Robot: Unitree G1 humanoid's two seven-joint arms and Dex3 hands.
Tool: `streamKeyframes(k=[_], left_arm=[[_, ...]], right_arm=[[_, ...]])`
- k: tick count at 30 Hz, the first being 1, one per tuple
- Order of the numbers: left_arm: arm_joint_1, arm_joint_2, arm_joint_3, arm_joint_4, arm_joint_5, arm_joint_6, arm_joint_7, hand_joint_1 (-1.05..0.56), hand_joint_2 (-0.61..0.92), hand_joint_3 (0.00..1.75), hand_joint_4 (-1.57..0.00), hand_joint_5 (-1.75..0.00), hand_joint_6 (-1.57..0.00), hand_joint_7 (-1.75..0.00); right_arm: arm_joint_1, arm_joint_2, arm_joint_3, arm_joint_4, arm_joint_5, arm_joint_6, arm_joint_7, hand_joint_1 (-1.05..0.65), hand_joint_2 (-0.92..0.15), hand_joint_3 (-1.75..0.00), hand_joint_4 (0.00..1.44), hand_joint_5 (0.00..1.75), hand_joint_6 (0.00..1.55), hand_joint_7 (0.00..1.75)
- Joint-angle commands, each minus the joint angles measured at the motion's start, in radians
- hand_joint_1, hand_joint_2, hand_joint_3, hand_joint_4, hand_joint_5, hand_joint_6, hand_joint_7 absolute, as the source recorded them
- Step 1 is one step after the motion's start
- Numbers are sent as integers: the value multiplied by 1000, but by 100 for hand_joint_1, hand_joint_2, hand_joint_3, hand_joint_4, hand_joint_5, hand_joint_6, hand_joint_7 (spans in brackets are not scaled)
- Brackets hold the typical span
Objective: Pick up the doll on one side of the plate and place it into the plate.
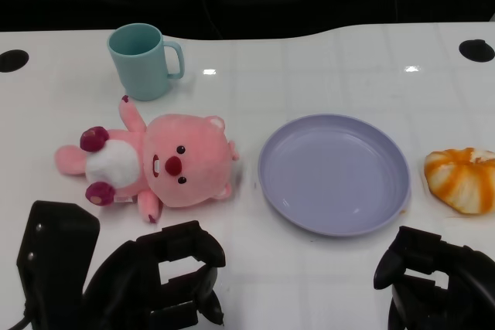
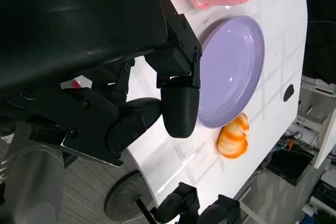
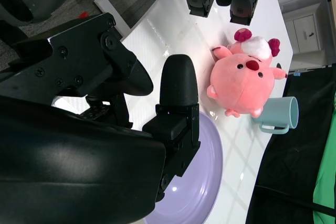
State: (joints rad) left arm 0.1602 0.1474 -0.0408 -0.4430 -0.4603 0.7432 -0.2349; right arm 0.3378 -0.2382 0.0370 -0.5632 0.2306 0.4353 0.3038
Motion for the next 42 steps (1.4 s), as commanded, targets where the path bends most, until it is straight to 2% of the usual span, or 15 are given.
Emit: streamKeyframes(k=[1, 25, 33, 37, 42], left_arm=[[-6, 16, 1, 10, 15, -10, -4, -18, 69, 95, -67, -173, -71, -145], [-14, 23, 8, 17, 23, -11, -15, -18, 69, 94, -66, -174, -71, -145], [-13, 21, 9, 13, 32, -22, -7, -16, 66, 99, -66, -173, -73, -145], [-15, 10, 18, 9, 28, -19, 4, -16, 62, 105, -68, -166, -78, -134], [-14, 12, 26, -2, 28, -42, -6, -18, 58, 110, -64, -164, -75, -129]], right_arm=[[-2, -13, -4, 0, -1, -2, 2, -8, -66, -120, 68, 175, 50, 161], [-13, -9, 1, -10, -6, 17, -11, -7, -66, -119, 67, 175, 49, 161], [-12, -10, 1, -12, -8, 17, -10, -8, -66, -120, 67, 175, 49, 162], [-11, -9, -1, -12, -4, 20, -10, -7, -66, -119, 67, 175, 49, 161], [-7, -9, -3, -10, -1, 17, -8, -6, -67, -119, 66, 175, 49, 161]])
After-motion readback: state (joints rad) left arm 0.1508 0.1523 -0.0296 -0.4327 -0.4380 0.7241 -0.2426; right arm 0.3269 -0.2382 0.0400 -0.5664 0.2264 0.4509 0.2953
